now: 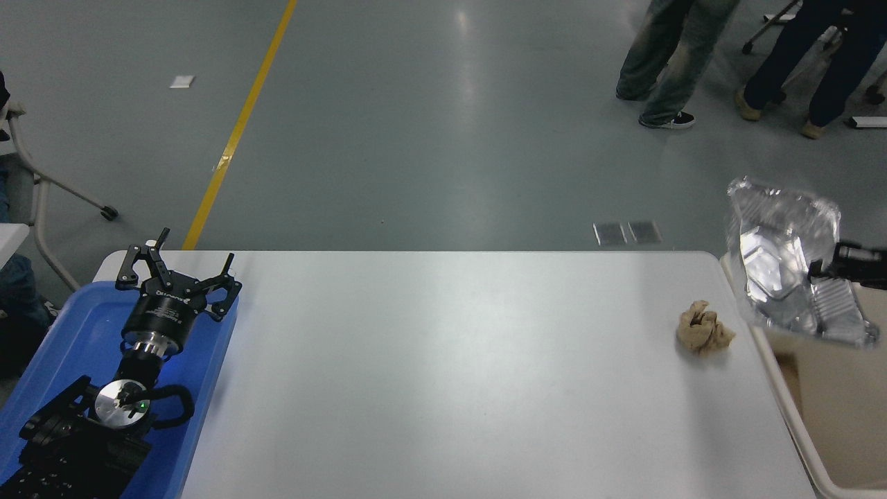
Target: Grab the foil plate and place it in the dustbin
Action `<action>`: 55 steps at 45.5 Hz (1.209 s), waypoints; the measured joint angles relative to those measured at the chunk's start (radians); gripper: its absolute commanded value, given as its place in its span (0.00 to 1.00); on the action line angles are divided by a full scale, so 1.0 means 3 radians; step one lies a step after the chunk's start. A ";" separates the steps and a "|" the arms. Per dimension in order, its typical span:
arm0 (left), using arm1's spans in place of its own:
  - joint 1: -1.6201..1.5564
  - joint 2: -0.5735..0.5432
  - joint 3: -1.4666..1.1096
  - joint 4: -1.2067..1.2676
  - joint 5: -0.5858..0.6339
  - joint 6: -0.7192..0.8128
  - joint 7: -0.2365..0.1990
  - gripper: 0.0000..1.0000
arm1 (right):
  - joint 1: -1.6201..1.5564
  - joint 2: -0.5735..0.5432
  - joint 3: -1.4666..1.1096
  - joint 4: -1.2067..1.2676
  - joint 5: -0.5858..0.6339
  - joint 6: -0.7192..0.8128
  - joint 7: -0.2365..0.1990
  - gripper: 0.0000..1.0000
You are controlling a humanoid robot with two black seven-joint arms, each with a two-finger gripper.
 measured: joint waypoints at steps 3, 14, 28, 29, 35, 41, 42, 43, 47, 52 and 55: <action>0.0000 0.0000 0.0000 0.0000 0.0001 0.0000 0.0000 0.99 | -0.0301 0.0017 0.0151 -0.0234 0.0127 -0.0019 -0.0004 0.00; 0.0000 0.0000 0.0002 0.0000 0.0000 0.0000 0.0000 0.99 | -0.1405 0.0273 0.0580 -0.1144 0.0647 -0.0099 -0.0075 0.00; 0.0000 0.0000 -0.0001 0.0000 0.0000 0.0000 0.0000 0.99 | -0.2395 0.0770 0.0926 -0.2175 0.1142 -0.0247 -0.0366 0.00; 0.0000 0.0000 -0.0001 0.0000 0.0001 0.0000 0.0000 0.99 | -0.2421 0.0790 0.0940 -0.2199 0.1154 -0.0263 -0.0391 0.00; 0.0000 0.0000 -0.0002 0.0000 0.0001 0.0000 0.0000 0.99 | -0.2590 0.0928 0.1026 -0.2355 0.1226 -0.0381 -0.0606 0.00; 0.0001 0.0000 -0.0002 0.0000 0.0001 0.0000 0.0000 0.99 | -0.2691 0.1017 0.1075 -0.2440 0.1269 -0.0475 -0.0800 0.05; 0.0001 0.0000 -0.0002 0.0000 0.0001 0.0000 0.0000 0.99 | -0.2702 0.1027 0.1080 -0.2448 0.1273 -0.0485 -0.0822 0.14; 0.0002 0.0000 -0.0002 0.0000 0.0001 0.0000 0.0000 0.99 | -0.2710 0.1036 0.1084 -0.2455 0.1278 -0.0493 -0.0841 0.31; 0.0002 0.0000 -0.0003 0.0000 0.0001 0.0000 0.0000 0.99 | -0.2741 0.1062 0.1099 -0.2480 0.1292 -0.0523 -0.0907 1.00; 0.0002 0.0000 -0.0003 0.0000 0.0001 0.0000 0.0000 0.99 | -0.2765 0.1082 0.1113 -0.2498 0.1305 -0.0541 -0.0972 1.00; 0.0002 0.0000 -0.0003 0.0000 0.0001 0.0000 0.0000 0.99 | -0.2774 0.1089 0.1119 -0.2505 0.1311 -0.0550 -0.0996 1.00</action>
